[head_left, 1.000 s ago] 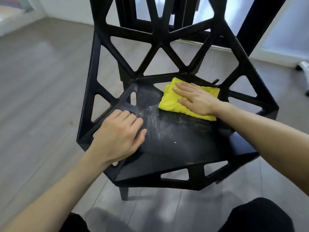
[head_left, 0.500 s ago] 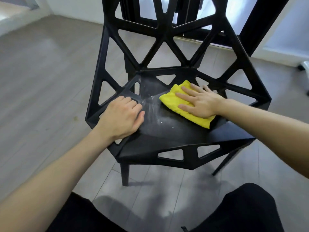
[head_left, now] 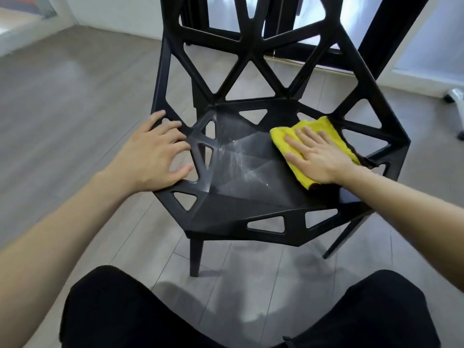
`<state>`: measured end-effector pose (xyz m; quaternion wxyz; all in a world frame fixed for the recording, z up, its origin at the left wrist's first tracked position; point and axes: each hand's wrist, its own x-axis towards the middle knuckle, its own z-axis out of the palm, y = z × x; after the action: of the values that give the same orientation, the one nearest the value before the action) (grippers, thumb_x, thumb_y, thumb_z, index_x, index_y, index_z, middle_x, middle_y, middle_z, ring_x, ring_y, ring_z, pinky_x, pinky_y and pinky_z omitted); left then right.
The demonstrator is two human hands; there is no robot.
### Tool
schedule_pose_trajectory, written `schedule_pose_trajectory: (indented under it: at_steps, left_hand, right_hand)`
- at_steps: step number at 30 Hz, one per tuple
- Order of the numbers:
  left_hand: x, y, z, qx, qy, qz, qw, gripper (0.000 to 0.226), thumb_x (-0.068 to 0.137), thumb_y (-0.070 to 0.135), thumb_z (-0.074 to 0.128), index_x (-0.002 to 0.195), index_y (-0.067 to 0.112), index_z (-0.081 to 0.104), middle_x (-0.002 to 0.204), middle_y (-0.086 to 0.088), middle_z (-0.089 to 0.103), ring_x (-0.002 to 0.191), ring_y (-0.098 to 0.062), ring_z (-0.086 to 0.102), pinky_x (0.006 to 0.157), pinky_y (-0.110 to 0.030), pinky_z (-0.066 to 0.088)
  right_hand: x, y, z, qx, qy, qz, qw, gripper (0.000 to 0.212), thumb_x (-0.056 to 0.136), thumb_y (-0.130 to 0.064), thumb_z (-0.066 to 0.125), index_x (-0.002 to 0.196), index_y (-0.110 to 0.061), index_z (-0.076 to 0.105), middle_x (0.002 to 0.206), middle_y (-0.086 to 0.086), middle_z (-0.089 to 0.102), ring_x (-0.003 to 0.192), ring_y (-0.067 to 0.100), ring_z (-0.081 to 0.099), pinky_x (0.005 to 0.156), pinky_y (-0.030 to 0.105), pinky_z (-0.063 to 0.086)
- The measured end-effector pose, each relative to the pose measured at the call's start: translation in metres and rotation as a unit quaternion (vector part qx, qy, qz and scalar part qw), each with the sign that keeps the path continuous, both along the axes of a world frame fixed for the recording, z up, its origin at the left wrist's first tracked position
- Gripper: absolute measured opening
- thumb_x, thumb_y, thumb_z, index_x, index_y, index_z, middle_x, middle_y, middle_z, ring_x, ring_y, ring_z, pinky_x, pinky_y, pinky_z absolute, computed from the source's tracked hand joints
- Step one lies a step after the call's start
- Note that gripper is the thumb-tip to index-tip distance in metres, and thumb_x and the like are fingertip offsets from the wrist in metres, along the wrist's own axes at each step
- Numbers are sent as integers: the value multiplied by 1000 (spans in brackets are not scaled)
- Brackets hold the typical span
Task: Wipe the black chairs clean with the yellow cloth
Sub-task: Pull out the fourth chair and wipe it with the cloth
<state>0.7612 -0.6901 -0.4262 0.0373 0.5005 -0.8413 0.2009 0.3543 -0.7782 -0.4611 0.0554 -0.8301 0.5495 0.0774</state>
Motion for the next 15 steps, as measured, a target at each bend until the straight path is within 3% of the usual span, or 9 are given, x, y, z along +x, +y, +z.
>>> schedule_pose_trajectory:
  at_steps: [3, 6, 8, 10, 13, 15]
  left_hand:
    - [4, 1, -4, -2, 43, 12, 999, 42, 100, 49, 52, 101, 24, 85, 118, 6, 80, 134, -21, 63, 132, -54, 20]
    - [-2, 2, -5, -4, 47, 22, 999, 41, 100, 47, 52, 102, 23, 85, 116, 7, 81, 133, -19, 64, 131, -53, 21]
    - [1, 2, -5, -13, 58, 21, 998, 39, 100, 44, 53, 102, 22, 85, 115, 7, 81, 131, -20, 65, 131, -52, 22]
    - [2, 2, -7, -14, 71, 22, 997, 37, 99, 43, 55, 102, 22, 85, 114, 7, 82, 127, -19, 66, 132, -51, 22]
    - [0, -1, -9, -17, 92, 15, 995, 33, 98, 39, 58, 100, 20, 85, 108, 6, 82, 119, -19, 69, 132, -50, 22]
    - [1, -2, -10, -24, 101, 15, 994, 33, 97, 37, 57, 100, 20, 85, 106, 6, 83, 116, -18, 69, 132, -50, 22]
  right_hand:
    - [64, -12, -17, -22, -18, -90, 996, 74, 107, -61, 13, 171, -23, 11, 178, 12, 2, 165, 31, -5, 132, 52, -1]
    - [117, 8, -17, 21, -39, -37, 998, 80, 98, -54, 4, 171, -20, 5, 178, 15, -2, 164, 36, -7, 132, 56, -1]
    - [106, 24, -8, 55, -46, 31, 997, 80, 96, -51, 2, 171, -23, 2, 178, 12, -6, 164, 32, -9, 132, 53, -1]
    - [67, 40, -1, 56, -27, 64, 996, 69, 105, -51, 8, 171, -29, 1, 178, 7, -8, 165, 27, -11, 133, 49, 0]
    - [15, 58, 9, 34, 6, -12, 999, 76, 101, -60, 1, 171, -30, 2, 179, 6, -5, 165, 26, -8, 133, 47, 1]
    - [26, 74, 12, 4, 20, -27, 999, 86, 93, -62, -7, 171, -27, 5, 179, 9, 0, 165, 31, -3, 133, 49, 4]
